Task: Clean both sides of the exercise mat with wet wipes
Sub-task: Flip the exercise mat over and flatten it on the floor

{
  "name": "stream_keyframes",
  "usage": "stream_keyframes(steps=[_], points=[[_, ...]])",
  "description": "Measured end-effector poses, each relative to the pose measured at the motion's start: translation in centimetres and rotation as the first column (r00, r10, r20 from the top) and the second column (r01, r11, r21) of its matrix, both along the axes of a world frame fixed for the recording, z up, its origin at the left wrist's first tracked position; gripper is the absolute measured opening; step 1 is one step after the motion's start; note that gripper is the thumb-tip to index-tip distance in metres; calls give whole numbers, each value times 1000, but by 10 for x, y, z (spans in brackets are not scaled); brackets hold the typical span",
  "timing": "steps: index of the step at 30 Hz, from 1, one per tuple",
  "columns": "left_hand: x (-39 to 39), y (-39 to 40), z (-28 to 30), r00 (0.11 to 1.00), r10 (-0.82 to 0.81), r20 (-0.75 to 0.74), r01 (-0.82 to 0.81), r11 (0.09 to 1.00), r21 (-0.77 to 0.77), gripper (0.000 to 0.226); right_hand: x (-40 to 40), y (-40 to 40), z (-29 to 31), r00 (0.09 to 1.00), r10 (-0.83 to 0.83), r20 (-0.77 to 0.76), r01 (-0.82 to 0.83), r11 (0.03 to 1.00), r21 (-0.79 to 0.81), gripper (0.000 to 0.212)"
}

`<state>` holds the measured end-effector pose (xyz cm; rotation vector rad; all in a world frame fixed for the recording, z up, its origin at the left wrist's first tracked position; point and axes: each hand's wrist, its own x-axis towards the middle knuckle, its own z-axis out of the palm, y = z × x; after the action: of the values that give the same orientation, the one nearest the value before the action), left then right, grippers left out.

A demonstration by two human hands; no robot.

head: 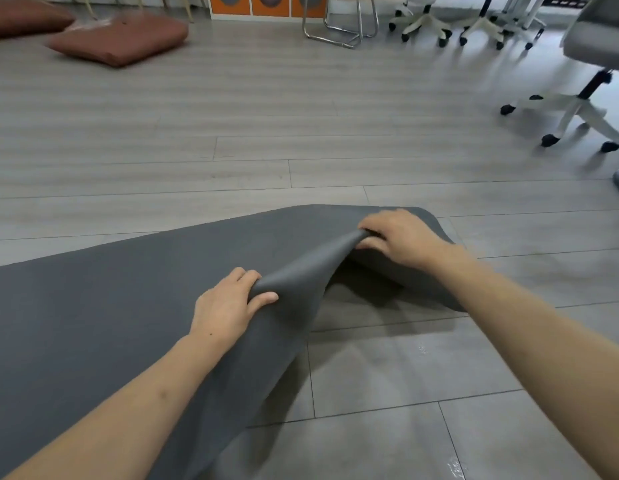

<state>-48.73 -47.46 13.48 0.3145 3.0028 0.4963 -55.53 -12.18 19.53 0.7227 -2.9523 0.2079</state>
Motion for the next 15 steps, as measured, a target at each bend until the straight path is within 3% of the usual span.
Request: stream_keyframes(steps=[2,5,11,15], points=[[-3,-6,5,999,19,26,-21,999,42,53,-14,-5,16,998,59,33,-61,997,55,44],[-7,-11,8,999,-3,43,2,1000,25,43,-7,-11,5,989,-75,124,67,995,69,60],[-8,-12,-4,999,-44,-10,42,987,-153,40,75,17,-77,924,-380,-30,372,916,-154,80],[-1,-4,-11,999,-48,22,51,986,-161,37,115,26,-120,866,-498,-41,500,866,29,105]])
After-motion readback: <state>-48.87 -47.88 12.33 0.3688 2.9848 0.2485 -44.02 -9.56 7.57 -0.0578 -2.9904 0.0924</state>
